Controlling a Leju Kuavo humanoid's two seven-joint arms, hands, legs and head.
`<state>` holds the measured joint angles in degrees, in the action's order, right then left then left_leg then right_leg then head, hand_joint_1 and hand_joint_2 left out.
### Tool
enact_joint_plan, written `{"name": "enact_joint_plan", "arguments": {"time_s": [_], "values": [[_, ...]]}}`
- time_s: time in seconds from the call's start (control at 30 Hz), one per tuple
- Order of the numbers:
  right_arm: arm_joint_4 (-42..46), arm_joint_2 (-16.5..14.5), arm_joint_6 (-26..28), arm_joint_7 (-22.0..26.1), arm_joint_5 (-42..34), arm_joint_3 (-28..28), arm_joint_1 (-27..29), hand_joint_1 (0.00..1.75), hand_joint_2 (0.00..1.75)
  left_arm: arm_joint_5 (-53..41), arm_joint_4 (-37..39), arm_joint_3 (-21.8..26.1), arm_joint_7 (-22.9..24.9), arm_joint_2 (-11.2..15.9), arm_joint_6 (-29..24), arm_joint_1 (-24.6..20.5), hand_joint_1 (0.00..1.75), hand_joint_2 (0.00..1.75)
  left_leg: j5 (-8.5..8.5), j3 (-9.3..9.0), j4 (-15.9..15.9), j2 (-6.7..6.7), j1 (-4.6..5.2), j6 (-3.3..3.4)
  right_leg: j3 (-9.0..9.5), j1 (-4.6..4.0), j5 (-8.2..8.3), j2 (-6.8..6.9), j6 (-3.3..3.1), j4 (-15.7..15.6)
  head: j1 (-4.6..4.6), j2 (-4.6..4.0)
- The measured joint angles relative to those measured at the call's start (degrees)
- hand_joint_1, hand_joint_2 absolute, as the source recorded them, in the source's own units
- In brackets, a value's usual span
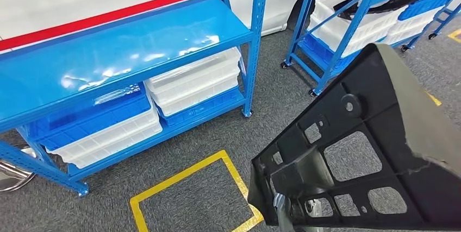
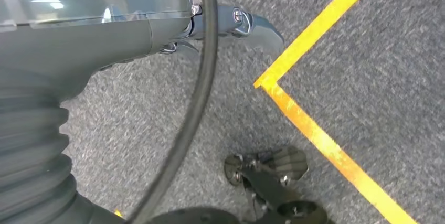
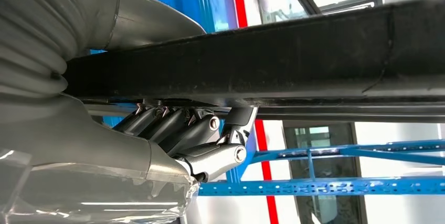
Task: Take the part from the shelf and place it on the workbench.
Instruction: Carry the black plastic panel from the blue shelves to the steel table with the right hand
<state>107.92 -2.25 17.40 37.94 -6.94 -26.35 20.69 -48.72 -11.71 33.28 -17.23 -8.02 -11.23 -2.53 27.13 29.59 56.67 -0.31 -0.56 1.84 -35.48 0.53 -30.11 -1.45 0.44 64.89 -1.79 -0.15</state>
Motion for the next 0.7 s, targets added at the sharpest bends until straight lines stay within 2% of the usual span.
{"name": "enact_joint_plan", "arguments": {"time_s": [0.07,0.1,0.13,0.17,0.23,0.27,0.3,0.4,0.47,0.5,0.57,0.6,0.63,0.67,0.7], "values": [[0.00,0.00,0.01,-0.01,0.02,0.01,-0.02,1.75,1.75,0.00,0.01,0.03,0.01,-0.01,0.00,0.07,0.00,1.75,-0.06,0.18,0.00,0.71,0.23,0.28,-3.03,0.07,-3.75,0.67,0.21,6.95,-0.01,0.00],[-0.01,0.00,0.01,-0.02,0.02,0.01,0.00,1.75,1.75,0.01,0.00,0.05,0.01,-0.01,0.00,0.09,0.00,1.75,-0.05,0.26,0.04,1.10,0.33,0.28,-4.13,0.16,-4.73,0.78,0.32,9.38,0.00,0.00],[-0.01,0.00,0.03,-0.02,0.02,0.01,0.02,1.75,1.75,0.01,0.00,0.09,0.02,-0.01,0.00,0.10,0.00,1.75,-0.03,0.30,0.09,1.46,0.39,0.27,-4.49,0.23,-4.71,0.87,0.40,10.19,-0.01,0.00],[-0.02,0.00,0.08,-0.02,0.02,0.02,0.04,1.75,1.75,0.02,0.00,0.15,0.03,-0.03,0.00,0.07,0.00,1.75,0.02,0.29,0.19,1.79,0.42,0.23,-3.67,0.28,-3.44,1.05,0.42,8.65,-0.01,0.00],[-0.02,0.00,0.16,-0.02,0.02,0.03,0.05,1.75,1.75,0.02,0.00,0.26,0.05,-0.09,0.00,0.01,0.00,1.75,0.29,0.22,0.50,2.32,0.43,-0.05,0.26,0.26,0.29,2.05,0.26,0.99,-0.01,0.00],[-0.01,-0.01,0.19,-0.04,0.02,0.03,0.04,1.75,1.75,0.02,-0.01,0.33,0.05,-0.12,0.00,-0.04,0.00,1.75,0.50,0.25,0.80,2.53,0.55,-0.32,2.07,0.12,1.65,2.59,0.03,-2.70,-0.01,0.00],[-0.01,-0.03,0.20,-0.05,0.02,0.03,0.04,1.75,1.75,0.01,-0.01,0.39,0.05,-0.13,0.00,-0.05,0.00,1.75,0.66,0.33,1.03,2.70,0.67,-0.58,3.08,0.02,2.20,2.98,-0.24,-4.91,-0.02,0.00],[0.01,-0.07,0.18,-0.10,0.02,0.04,0.15,1.75,1.75,-0.02,-0.01,0.62,0.05,-0.14,0.00,-0.11,0.00,1.75,0.86,0.40,1.22,3.26,0.85,-1.37,3.23,-0.25,2.29,2.57,-1.11,-5.95,-0.02,0.00],[0.01,-0.09,0.15,-0.10,0.02,0.04,0.21,1.75,1.75,-0.05,-0.01,0.75,0.04,-0.14,0.00,-0.16,0.00,1.75,1.96,0.76,2.35,2.71,0.68,-2.04,3.21,-0.05,2.56,2.19,-1.75,-6.26,-0.01,0.00],[0.01,-0.10,0.14,-0.10,0.02,0.03,0.21,1.75,1.75,-0.06,-0.01,0.79,0.03,-0.14,0.01,-0.18,0.00,1.75,3.35,1.55,4.27,2.12,0.57,-2.34,3.19,0.10,2.70,2.04,-2.03,-6.41,-0.01,0.00],[0.01,-0.11,0.13,-0.10,0.02,0.03,0.21,1.75,1.75,-0.08,0.00,0.82,0.00,-0.14,0.03,-0.10,0.00,1.75,7.29,4.66,11.37,1.09,0.34,-2.82,3.03,0.16,2.81,1.63,-2.33,-6.40,-0.01,0.00],[0.00,-0.11,0.13,-0.11,0.02,0.03,0.22,1.75,1.75,-0.08,0.00,0.83,0.01,-0.14,0.04,-0.02,0.00,1.75,8.71,6.24,14.89,0.95,0.26,-2.96,2.95,0.13,2.83,1.38,-2.37,-6.36,-0.01,0.00],[-0.01,-0.11,0.13,-0.11,0.02,0.03,0.23,1.75,1.75,-0.09,0.00,0.83,0.02,-0.14,0.04,0.06,0.00,1.75,9.14,7.26,17.11,0.90,0.20,-3.06,2.91,0.11,2.83,1.08,-2.39,-6.31,-0.01,0.00],[-0.01,-0.11,0.13,-0.11,0.02,0.03,0.23,1.75,1.75,-0.09,0.00,0.84,0.02,-0.13,0.04,0.11,0.00,1.75,8.28,7.25,17.05,0.89,0.15,-3.10,2.91,0.11,2.83,0.76,-2.39,-6.25,-0.02,0.00],[-0.02,-0.11,0.13,-0.12,0.02,0.03,0.22,1.75,1.75,-0.09,-0.01,0.86,0.02,-0.13,0.04,0.11,0.00,1.75,6.43,6.23,14.79,0.83,0.09,-3.05,2.95,0.11,2.82,0.40,-2.37,-6.20,-0.02,0.00]]}}
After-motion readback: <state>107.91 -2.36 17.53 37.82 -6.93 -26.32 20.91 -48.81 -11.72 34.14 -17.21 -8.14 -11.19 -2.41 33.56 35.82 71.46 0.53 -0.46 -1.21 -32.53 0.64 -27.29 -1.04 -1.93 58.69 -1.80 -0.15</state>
